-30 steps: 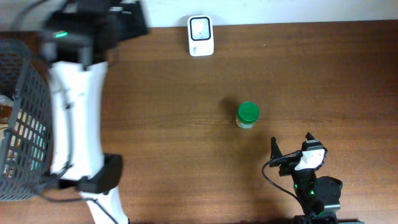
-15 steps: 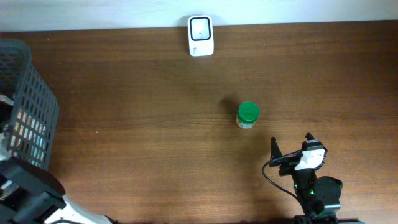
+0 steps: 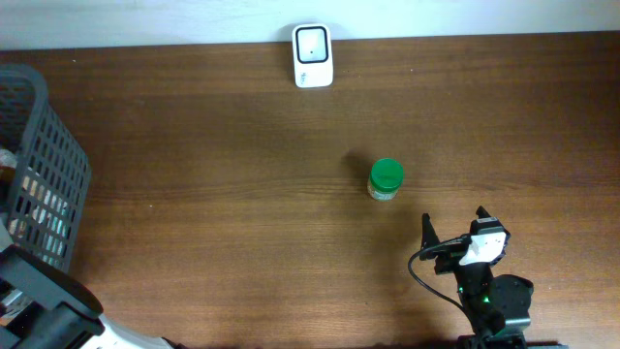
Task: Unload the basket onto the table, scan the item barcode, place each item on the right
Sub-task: 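Set the green-lidded jar on the table center and release, then carry the brown rice bag from the basket and drop it beside the jar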
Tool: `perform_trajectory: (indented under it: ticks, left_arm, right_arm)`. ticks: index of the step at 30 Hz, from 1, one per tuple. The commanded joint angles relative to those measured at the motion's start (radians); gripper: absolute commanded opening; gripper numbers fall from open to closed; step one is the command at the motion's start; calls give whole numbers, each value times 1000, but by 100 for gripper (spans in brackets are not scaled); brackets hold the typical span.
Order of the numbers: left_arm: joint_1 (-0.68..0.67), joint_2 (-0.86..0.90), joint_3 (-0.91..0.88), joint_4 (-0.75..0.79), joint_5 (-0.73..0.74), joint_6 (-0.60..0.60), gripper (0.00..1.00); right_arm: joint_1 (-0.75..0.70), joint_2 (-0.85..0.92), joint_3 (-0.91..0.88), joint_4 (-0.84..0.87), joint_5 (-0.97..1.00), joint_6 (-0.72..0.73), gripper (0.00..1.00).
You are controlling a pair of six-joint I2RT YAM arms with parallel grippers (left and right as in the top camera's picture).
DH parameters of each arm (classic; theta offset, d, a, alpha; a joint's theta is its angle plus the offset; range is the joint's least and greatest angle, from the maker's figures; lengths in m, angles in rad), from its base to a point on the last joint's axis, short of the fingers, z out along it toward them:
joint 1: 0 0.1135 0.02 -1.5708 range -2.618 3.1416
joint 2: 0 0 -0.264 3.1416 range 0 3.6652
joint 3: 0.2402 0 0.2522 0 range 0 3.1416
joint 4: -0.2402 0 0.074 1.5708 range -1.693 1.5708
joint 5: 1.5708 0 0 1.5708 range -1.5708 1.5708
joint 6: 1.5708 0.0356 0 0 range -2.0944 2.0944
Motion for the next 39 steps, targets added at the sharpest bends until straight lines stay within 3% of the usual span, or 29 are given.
perform_trajectory:
  ticks: [1,4,7,12,15,18,25,30,34,35,37,39]
  left_arm:
    - [26,39,-13,30,134,27,99]
    - [37,39,52,19,335,22,99]
    - [37,16,93,-10,350,-43,100]
    - [129,32,60,-39,341,-36,99]
    - [163,106,47,-50,341,202,100]
    - [161,168,47,-49,342,286,99]
    - [159,232,47,42,322,394,99]
    - [148,250,47,166,243,394,97]
    - [147,300,47,159,243,393,68]
    - [147,309,47,144,243,393,48]
    - [147,309,47,113,243,393,18]
    - [147,306,50,80,244,392,9]
  right_arm:
    - [5,-6,-3,-5,2,3,98]
    - [5,-6,-3,-5,2,3,98]
    - [5,-6,-3,-5,2,3,98]
    - [5,-6,-3,-5,2,3,98]
    - [5,-6,-3,-5,2,3,98]
    - [5,-6,-3,-5,2,3,98]
    - [5,-6,-3,-5,2,3,99]
    - [5,-6,-3,-5,2,3,98]
    - [5,-6,-3,-5,2,3,98]
    - [5,-6,-3,-5,2,3,98]
    - [5,-6,-3,-5,2,3,98]
    - [5,-6,-3,-5,2,3,98]
